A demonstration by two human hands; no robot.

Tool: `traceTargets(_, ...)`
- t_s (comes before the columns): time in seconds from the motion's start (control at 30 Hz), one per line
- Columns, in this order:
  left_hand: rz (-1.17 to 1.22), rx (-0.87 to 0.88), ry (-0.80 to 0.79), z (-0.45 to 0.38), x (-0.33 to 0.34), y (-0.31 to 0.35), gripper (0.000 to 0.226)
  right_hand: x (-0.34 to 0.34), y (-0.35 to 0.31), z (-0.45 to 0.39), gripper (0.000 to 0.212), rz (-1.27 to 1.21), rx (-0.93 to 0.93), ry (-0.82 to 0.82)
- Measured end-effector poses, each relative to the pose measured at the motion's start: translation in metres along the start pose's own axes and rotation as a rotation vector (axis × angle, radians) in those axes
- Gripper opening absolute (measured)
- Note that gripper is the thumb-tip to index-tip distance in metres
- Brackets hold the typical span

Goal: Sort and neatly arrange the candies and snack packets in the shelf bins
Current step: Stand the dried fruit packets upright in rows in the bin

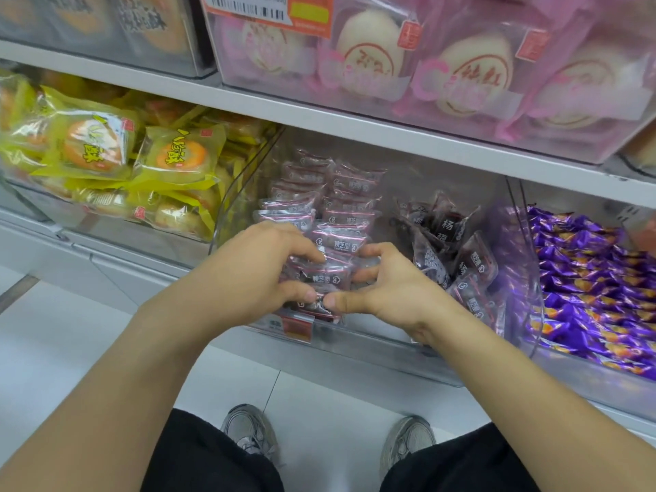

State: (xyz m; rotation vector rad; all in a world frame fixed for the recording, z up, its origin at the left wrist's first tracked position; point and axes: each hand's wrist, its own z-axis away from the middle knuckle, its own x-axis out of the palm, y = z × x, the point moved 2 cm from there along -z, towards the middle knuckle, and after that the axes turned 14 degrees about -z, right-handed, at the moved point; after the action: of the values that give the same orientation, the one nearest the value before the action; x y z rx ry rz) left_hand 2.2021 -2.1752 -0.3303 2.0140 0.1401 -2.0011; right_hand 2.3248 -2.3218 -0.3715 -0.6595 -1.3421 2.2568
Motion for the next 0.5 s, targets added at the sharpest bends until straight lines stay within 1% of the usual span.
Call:
traceTargets(0.07,0.012,0.001,0.02,0.001,0.001,-0.002,0.058,-0.002,-0.004,0.001,0.14,0.107,-0.029,0.006)
traceTargets(0.1,0.009,-0.007,0.037,0.001,0.001,-0.003,0.066,-0.002,-0.008,0.002,0.149,0.151,-0.04,0.005)
traceTargets(0.17,-0.026,-0.025,0.065,0.003,0.003,-0.005,0.088,0.002,-0.012,0.003,0.156,0.161,-0.06,-0.013)
traceTargets(0.23,-0.071,-0.023,0.06,0.006,0.005,-0.006,0.101,0.007,-0.013,0.002,0.151,0.131,-0.075,-0.032)
traceTargets(0.33,-0.125,0.015,0.019,0.01,0.009,-0.011,0.103,0.011,-0.013,0.004,0.131,0.071,-0.116,-0.027)
traceTargets(0.37,-0.173,0.036,0.007,0.011,0.011,-0.012,0.103,0.009,-0.012,0.005,0.129,0.072,-0.126,-0.029)
traceTargets(0.43,-0.285,0.063,0.002,0.015,0.018,-0.014,0.106,0.006,-0.015,0.009,0.131,0.122,-0.124,-0.066)
traceTargets(0.5,-0.351,0.067,0.058,0.016,0.024,-0.014,0.103,0.003,-0.023,0.011,0.128,0.175,-0.133,-0.089)
